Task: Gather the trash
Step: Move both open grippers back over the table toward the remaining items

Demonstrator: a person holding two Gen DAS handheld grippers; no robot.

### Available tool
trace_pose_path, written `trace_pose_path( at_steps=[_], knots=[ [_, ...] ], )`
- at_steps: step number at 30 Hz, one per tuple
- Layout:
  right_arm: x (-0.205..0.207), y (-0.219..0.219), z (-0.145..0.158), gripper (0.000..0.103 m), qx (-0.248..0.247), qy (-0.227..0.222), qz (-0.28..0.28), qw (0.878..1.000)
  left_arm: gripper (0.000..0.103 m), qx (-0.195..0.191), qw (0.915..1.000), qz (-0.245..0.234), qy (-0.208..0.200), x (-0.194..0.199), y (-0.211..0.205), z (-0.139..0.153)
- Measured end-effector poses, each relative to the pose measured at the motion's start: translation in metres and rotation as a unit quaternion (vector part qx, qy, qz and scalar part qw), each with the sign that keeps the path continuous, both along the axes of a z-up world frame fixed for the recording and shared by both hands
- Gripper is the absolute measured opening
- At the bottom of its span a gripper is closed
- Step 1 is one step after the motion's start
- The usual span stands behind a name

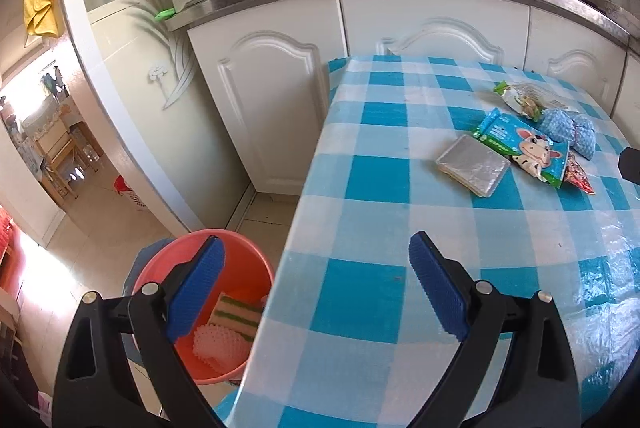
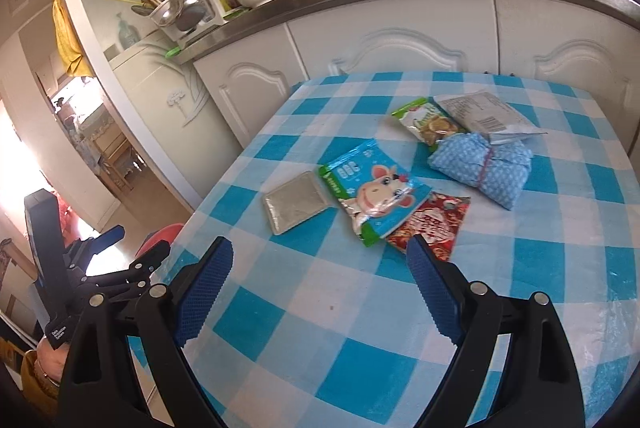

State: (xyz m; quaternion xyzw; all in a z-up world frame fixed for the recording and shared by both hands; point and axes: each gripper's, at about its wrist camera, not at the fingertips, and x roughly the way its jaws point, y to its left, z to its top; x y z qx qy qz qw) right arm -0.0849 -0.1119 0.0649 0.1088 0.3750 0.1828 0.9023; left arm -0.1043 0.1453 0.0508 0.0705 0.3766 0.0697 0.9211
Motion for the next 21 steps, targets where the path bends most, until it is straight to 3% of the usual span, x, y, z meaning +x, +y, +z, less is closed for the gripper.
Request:
trace_pose_path(
  at_steps=[11,15,21],
  knots=[
    [0.008,-0.078,-0.021,0.088,-0.008,0.016,-0.087,0.996,0.094,-0.08,0.9926,-0.085,0.032,0.015,-0.048,-0.007],
    [0.023,-0.101,-0.031,0.088,0.003,0.039,-0.103,0.994,0.094,-0.089,0.9893,-0.107,0.045,0.027,-0.063,-0.012],
    [0.054,-0.116,-0.03,0.088,-0.025,0.037,-0.107,0.993,0.094,-0.087,0.9871,-0.12,0.06,0.053,-0.077,-0.022]
  ],
)
